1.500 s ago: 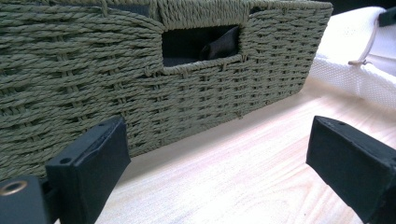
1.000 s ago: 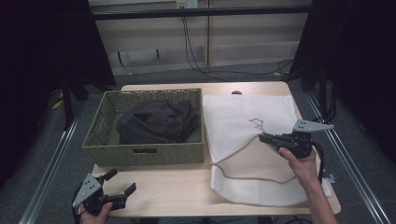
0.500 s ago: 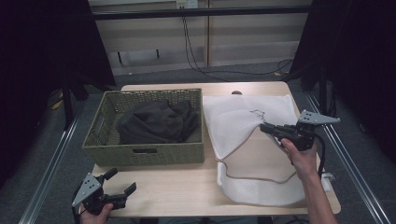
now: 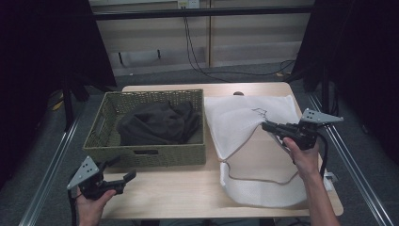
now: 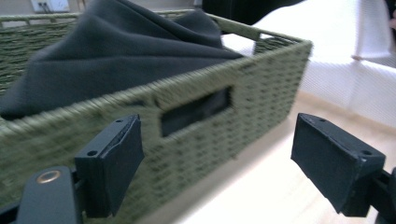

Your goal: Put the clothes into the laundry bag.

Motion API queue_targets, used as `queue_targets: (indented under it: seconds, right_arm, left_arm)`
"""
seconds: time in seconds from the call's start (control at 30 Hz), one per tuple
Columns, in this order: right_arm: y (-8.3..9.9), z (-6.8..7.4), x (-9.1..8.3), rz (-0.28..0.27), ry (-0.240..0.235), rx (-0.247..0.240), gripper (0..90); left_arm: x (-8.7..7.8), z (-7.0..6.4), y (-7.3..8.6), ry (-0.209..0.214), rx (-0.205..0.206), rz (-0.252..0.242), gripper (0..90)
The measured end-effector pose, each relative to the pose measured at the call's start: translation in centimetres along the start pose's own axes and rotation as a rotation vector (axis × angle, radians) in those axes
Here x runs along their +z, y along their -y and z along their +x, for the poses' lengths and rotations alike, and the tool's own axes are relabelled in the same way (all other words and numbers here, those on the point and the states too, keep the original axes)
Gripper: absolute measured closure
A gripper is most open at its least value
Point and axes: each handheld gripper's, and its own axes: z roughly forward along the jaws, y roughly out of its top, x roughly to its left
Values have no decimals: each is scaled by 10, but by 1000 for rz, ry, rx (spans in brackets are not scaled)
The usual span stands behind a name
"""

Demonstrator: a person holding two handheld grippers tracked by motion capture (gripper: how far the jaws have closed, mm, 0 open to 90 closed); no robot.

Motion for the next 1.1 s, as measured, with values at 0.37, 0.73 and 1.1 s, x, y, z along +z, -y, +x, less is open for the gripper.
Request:
queue_targets:
  seconds: [0.37, 0.73, 1.1]
  right_arm:
    - [2, 1, 1, 10, 1, 4, 890]
    - [3, 0, 2, 14, 2, 3, 890]
    - [4, -2, 3, 17, 3, 3, 890]
  left_arm:
    - [7, 30, -44, 36, 47, 24, 145]
    - [33, 55, -82, 49, 129, 118, 50]
    - [77, 83, -106, 131, 164, 229, 60]
